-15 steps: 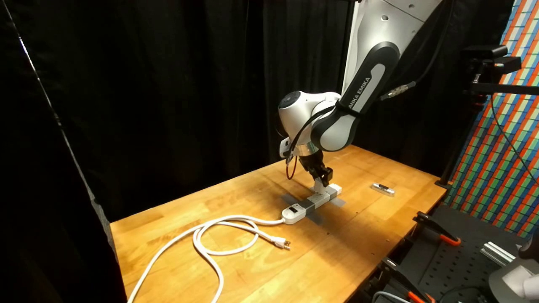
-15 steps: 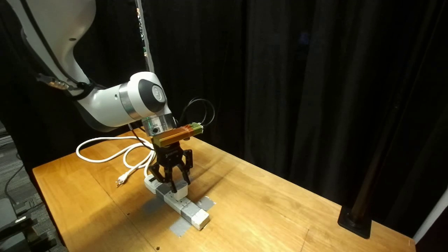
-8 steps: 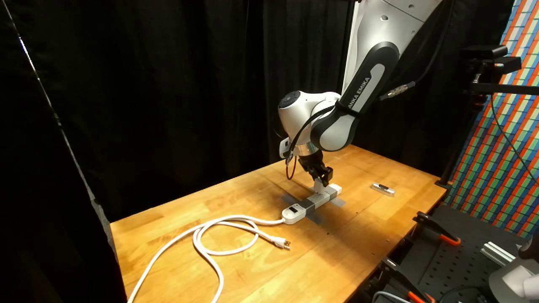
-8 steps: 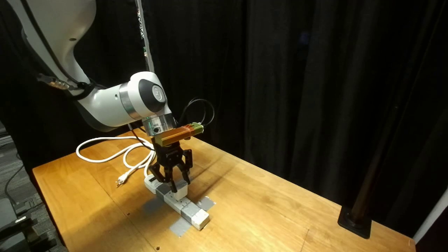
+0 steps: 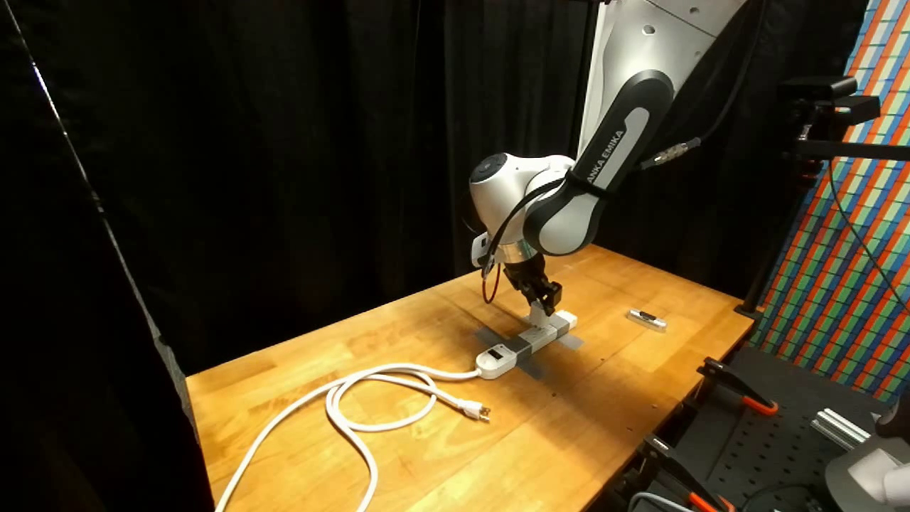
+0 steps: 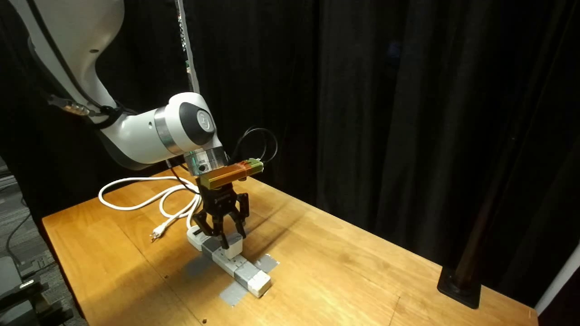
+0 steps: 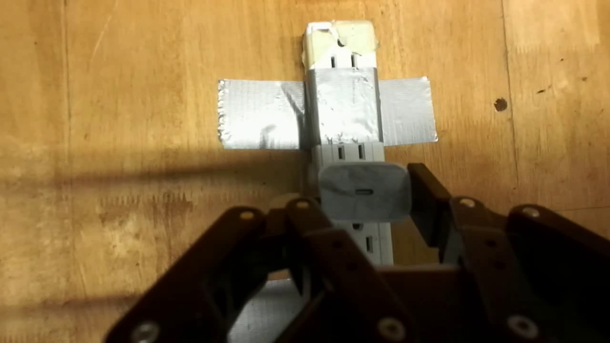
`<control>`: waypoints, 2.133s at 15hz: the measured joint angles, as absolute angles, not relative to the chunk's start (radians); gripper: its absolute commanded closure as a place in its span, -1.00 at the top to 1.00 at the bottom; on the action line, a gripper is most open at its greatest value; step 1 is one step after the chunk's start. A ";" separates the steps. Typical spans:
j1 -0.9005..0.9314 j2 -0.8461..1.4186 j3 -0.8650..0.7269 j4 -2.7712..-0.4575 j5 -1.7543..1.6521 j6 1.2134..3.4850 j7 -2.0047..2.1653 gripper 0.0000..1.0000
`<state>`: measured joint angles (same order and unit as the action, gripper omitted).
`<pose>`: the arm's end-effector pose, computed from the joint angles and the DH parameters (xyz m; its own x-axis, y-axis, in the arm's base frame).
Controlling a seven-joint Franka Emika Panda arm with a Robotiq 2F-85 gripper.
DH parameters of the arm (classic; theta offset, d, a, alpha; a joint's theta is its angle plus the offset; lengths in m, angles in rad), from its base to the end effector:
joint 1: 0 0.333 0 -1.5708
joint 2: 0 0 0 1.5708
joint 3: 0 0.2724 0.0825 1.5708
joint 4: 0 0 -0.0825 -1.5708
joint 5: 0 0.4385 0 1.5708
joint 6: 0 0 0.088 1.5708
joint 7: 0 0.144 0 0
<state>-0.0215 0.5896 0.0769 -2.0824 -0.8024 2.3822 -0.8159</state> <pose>0.5453 0.0119 0.0015 0.0176 0.8857 -0.4640 0.9968 -0.0516 -0.0608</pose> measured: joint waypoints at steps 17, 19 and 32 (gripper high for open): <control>-0.015 0.587 0.077 -2.088 -0.803 2.384 -0.774 -0.56; -0.012 0.585 0.077 -2.090 -0.804 2.386 -0.765 -0.56; -0.011 0.582 0.076 -2.098 -0.803 2.392 -0.719 -0.56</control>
<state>-0.0114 0.5816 0.0762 -2.0975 -0.8031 2.3921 -0.7193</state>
